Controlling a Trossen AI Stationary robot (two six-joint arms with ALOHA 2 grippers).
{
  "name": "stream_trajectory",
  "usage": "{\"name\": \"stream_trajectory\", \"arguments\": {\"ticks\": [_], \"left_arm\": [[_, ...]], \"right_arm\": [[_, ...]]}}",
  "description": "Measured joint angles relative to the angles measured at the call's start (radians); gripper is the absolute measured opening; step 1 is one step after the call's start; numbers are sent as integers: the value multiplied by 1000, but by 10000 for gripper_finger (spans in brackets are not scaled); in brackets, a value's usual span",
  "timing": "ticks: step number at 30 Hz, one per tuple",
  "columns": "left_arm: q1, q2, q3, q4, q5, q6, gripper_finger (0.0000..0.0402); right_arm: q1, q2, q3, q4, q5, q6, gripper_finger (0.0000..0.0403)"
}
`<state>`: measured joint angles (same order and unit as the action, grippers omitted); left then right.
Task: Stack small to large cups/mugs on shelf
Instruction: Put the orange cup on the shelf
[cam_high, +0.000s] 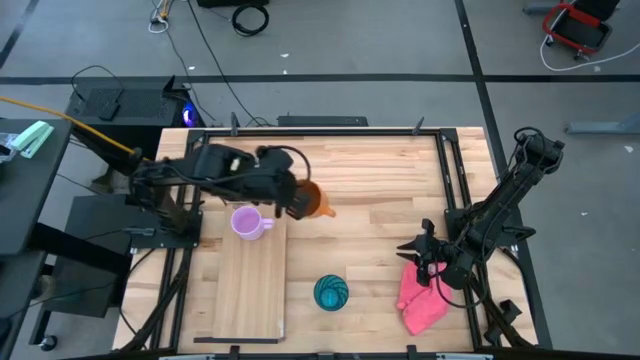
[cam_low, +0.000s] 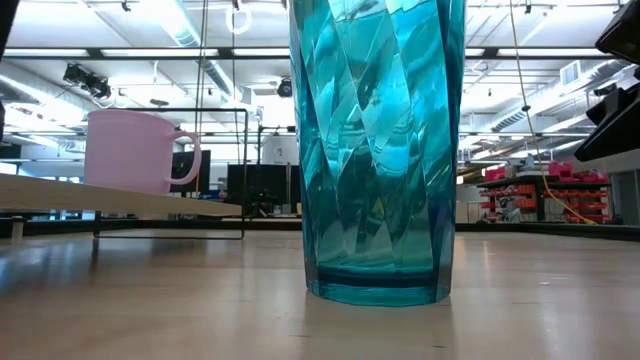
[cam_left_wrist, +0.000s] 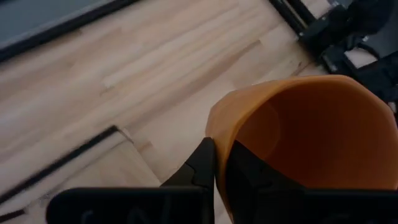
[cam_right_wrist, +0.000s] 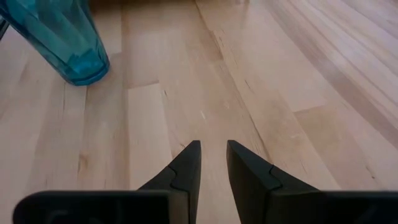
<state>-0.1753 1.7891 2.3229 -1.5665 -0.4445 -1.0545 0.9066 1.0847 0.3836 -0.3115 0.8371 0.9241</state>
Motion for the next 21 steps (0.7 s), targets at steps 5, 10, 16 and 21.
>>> {"name": "stream_trajectory", "arguments": {"ticks": [5, 10, 16, 21], "left_arm": [[0, -83, -161, -8, -84, -15, 25], [-34, -140, -347, -3, -132, -89, 25], [-110, -230, -518, 34, -92, -243, 25], [-211, -256, -567, 10, -71, -392, 25]], "right_arm": [[0, 0, 0, 3, 0, 0, 84], [0, 0, 0, 5, 1, -6, 84], [0, 0, 0, 7, 3, -8, 84], [0, 0, 0, 7, 4, -9, 84]]}}
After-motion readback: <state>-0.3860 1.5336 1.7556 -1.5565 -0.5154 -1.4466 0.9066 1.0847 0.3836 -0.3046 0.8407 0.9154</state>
